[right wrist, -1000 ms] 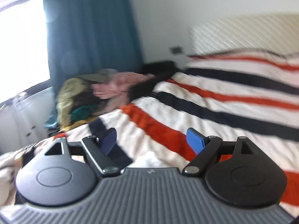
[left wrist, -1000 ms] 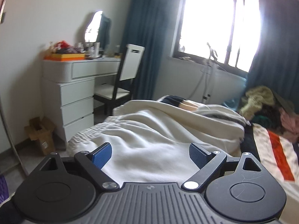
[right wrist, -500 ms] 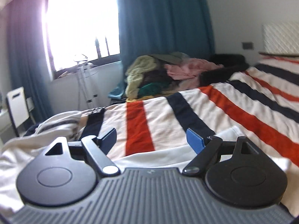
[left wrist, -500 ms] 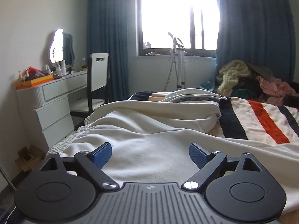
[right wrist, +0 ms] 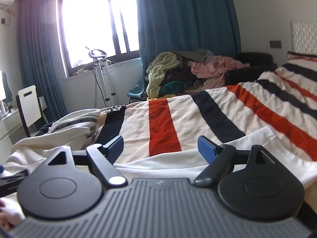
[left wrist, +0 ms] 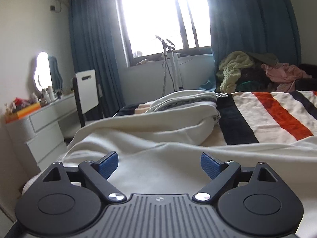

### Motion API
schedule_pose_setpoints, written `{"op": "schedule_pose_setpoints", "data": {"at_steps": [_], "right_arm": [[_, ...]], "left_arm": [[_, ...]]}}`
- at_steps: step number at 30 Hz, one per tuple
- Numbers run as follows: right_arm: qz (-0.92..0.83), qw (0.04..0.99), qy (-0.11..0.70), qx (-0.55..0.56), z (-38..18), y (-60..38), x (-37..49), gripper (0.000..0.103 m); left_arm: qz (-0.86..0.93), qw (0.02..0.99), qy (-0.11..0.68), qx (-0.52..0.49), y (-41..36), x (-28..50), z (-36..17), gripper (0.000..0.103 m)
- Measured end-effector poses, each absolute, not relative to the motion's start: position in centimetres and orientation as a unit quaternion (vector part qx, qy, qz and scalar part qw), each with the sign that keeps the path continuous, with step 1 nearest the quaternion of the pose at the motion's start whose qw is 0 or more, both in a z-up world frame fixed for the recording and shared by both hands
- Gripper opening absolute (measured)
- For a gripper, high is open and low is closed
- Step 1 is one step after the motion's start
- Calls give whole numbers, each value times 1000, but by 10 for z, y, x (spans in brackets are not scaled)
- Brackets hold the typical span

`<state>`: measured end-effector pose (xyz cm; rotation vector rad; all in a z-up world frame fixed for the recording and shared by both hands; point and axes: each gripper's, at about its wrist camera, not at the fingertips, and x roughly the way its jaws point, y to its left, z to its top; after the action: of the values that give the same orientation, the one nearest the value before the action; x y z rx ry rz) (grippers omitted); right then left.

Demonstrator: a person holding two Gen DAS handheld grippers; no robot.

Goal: Fold clothes

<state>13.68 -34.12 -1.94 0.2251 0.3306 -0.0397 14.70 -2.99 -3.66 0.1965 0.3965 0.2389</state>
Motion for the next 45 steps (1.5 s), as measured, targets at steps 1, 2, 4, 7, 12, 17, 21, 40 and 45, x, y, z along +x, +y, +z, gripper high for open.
{"op": "schedule_pose_setpoints", "data": {"at_steps": [1, 2, 4, 7, 12, 17, 21, 40, 45], "right_arm": [[-19, 978, 169, 118, -22, -342, 140, 83], [-17, 977, 174, 125, -24, -343, 144, 83], [-15, 973, 184, 137, -29, -345, 151, 83], [-14, 967, 202, 155, -38, -348, 162, 83], [-26, 956, 232, 179, -60, -350, 192, 83], [-56, 956, 221, 185, -78, -354, 220, 83], [-71, 954, 212, 198, -90, -360, 235, 83], [-71, 929, 247, 265, -109, -385, 250, 83], [-88, 927, 233, 281, -103, -398, 240, 83]], "left_arm": [[118, 968, 194, 105, -35, 161, -38, 92], [118, 967, 193, 113, -41, 176, -39, 92], [119, 963, 208, 122, -50, 210, -45, 93], [133, 953, 240, 129, -61, 267, -56, 94], [113, 952, 208, 194, -99, 346, -72, 95], [76, 957, 177, 215, -144, 407, -85, 86], [63, 947, 197, 246, -180, 457, -103, 87], [100, 942, 255, 192, -195, 492, -79, 11], [2, 964, 221, 146, -248, 452, -10, 11]]}}
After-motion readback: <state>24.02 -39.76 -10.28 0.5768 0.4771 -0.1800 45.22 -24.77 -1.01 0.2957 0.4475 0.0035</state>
